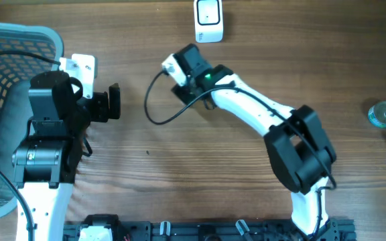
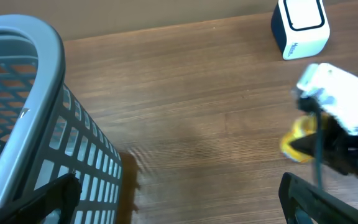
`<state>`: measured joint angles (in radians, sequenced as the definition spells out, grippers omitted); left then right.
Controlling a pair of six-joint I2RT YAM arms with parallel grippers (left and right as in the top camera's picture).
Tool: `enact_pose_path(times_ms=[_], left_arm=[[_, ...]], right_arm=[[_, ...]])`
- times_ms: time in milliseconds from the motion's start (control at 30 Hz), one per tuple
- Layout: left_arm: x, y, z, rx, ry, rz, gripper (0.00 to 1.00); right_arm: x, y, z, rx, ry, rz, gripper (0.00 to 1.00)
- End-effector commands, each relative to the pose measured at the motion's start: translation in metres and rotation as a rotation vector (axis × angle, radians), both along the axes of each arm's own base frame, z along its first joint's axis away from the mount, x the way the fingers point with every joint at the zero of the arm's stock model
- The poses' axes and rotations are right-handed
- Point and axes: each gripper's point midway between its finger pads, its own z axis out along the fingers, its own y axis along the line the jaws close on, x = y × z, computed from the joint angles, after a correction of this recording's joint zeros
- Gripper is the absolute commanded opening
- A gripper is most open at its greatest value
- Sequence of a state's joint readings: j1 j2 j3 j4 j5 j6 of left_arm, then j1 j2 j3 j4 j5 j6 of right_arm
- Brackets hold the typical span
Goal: Scan the item barcode
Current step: 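Lift the yellow tube and carry it up toward the scanner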
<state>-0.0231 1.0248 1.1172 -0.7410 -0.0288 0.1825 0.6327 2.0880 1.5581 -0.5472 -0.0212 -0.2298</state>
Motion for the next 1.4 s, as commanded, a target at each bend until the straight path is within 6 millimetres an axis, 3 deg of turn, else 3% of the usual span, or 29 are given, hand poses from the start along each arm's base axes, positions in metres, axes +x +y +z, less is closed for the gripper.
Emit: enact_pose_path(times_ms=[0,167,333,400,500,667,1233,1267,1333,1367], left_arm=[[0.001,0.004,-0.002,0.014,0.005,0.006,1.0],[0.001,0.004,-0.004,0.0,0.011,0.016,1.0],[0.006,0.004,-0.015,-0.001,0.047,0.017,1.0],[0.01,0.004,-0.023,-0.003,0.074,0.02,1.0],[0.013,0.003,-0.03,-0.003,0.095,0.02,1.0],[0.017,0.003,-0.039,-0.002,0.123,0.02,1.0],[0.018,0.003,-0.04,-0.002,0.128,0.02,1.0],[0.018,0.003,-0.04,-0.003,0.128,0.019,1.0],[0.018,-0.003,-0.04,-0.028,0.127,-0.005,1.0],[0.018,-0.004,-0.04,-0.034,0.125,-0.013,1.0]], right_arm=[[-0.005,-0.039,0.012,-0.008,0.074,-0.049,0.26],[-0.025,-0.067,0.032,0.165,0.274,-0.024,0.25],[-0.045,-0.069,0.065,0.415,0.436,-0.005,0.25],[-0.056,-0.062,0.106,0.645,0.482,0.102,0.25],[-0.061,-0.07,0.151,0.844,0.495,0.147,0.25],[-0.066,-0.087,0.204,1.057,0.488,0.193,0.25],[-0.065,-0.087,0.204,1.044,0.468,0.195,0.23],[-0.055,-0.09,0.193,0.971,0.41,0.178,0.23],[-0.008,-0.107,0.157,0.704,0.204,0.045,0.21],[0.011,-0.109,0.155,0.651,0.118,0.004,0.21]])
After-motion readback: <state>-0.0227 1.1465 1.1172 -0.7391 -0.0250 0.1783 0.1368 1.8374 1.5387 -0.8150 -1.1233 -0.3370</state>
